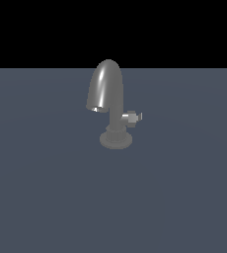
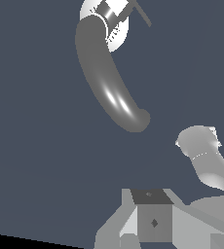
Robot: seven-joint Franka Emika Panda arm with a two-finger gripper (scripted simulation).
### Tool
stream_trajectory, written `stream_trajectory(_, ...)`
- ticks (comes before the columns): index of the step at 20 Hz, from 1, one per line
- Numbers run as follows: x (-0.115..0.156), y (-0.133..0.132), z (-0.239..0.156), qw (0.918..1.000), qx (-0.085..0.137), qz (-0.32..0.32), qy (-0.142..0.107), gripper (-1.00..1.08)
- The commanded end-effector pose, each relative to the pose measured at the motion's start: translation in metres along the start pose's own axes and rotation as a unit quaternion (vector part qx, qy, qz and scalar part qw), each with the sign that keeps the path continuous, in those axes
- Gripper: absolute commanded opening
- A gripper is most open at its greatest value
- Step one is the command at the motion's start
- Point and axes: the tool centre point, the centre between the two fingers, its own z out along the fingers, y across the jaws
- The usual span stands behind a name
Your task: Turn on the faucet by rotating a designated handle.
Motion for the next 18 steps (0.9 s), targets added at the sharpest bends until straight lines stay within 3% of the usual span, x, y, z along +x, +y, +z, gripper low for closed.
stream_trajectory(1, 0.016, -0.004, 0.000, 0.9993, 0.012, 0.025, -0.026, -1.00)
stream_trajectory(9, 0.070, -0.012, 0.008, 0.9859, 0.054, 0.108, -0.116, -1.00)
stream_trajectory(18, 0.127, -0.013, 0.025, 0.9524, 0.100, 0.197, -0.210, -1.00)
